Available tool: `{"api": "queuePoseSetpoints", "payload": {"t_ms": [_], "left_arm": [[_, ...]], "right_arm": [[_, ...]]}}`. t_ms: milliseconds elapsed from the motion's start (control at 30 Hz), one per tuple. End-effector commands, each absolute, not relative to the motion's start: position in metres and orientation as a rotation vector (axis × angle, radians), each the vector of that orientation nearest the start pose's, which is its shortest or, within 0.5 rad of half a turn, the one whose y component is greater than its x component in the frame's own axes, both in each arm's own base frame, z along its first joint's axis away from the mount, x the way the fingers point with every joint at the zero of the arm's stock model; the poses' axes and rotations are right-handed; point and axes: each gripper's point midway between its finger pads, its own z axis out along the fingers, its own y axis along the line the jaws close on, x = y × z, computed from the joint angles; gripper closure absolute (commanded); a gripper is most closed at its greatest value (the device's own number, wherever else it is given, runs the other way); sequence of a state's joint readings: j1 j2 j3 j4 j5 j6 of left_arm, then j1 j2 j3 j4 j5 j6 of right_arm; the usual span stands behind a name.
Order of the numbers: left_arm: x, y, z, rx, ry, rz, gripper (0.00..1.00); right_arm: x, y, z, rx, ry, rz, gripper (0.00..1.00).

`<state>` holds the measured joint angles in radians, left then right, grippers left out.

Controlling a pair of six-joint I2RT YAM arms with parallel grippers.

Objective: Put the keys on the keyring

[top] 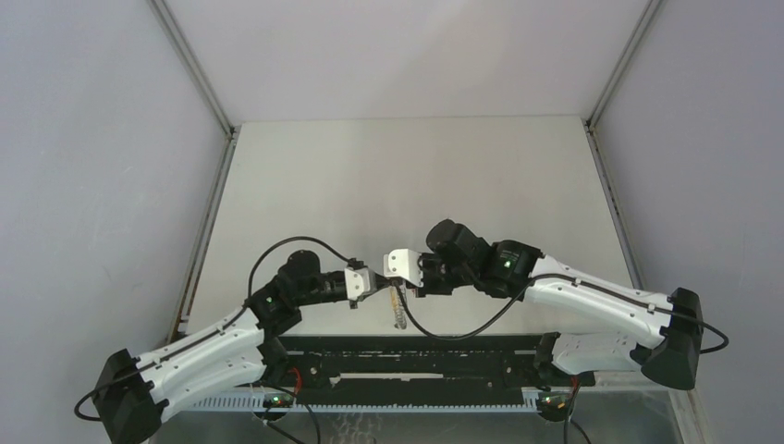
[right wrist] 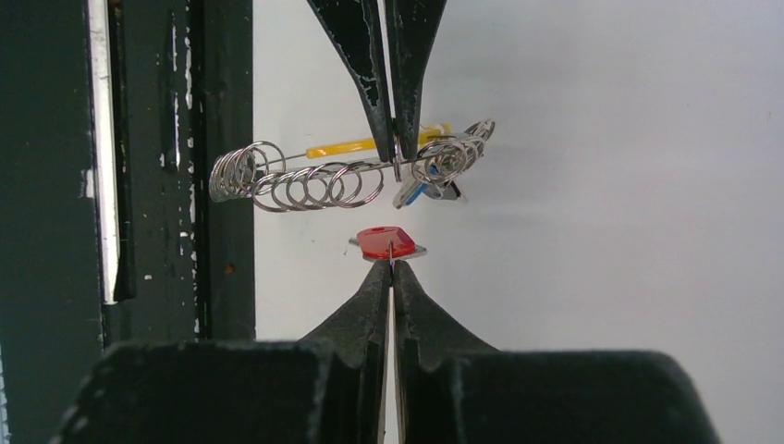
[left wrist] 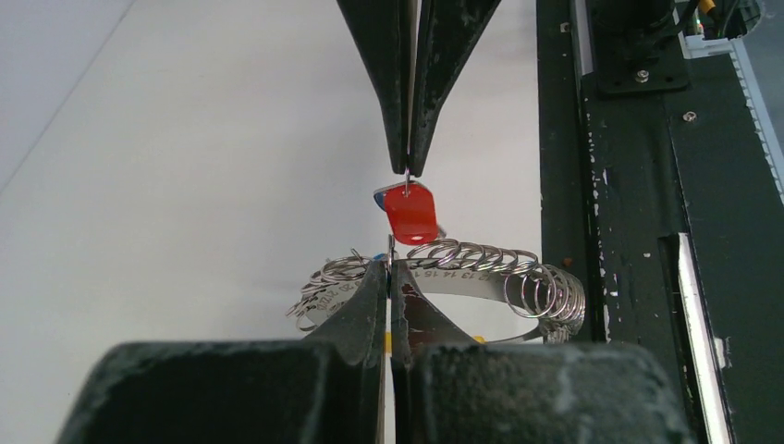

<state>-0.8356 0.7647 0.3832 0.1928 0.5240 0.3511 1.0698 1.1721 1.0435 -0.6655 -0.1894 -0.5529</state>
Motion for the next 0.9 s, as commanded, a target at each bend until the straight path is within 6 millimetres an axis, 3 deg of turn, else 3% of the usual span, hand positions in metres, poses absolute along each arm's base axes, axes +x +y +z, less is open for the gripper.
{"api": "queuePoseSetpoints", "payload": {"t_ms": [0,433,867], "left_arm": [[0.149,-0.283,0.223,1.271,1.121,-0.812,1.00],[0.152,-0.285,0.221,1.247,1.123,-0.815,1.00],[0.151,-0.285,0.222,1.252,1.120,-0.820,1.00]], "right_arm": [[0.152,0.297,0.200,-1.786,1.510,0.416,1.00],[0.146,0.308,0.216,-1.755,1.410,0.466,1.00],[0.145,0.314,0.217,-1.750,1.397,0.480,1.00]]}}
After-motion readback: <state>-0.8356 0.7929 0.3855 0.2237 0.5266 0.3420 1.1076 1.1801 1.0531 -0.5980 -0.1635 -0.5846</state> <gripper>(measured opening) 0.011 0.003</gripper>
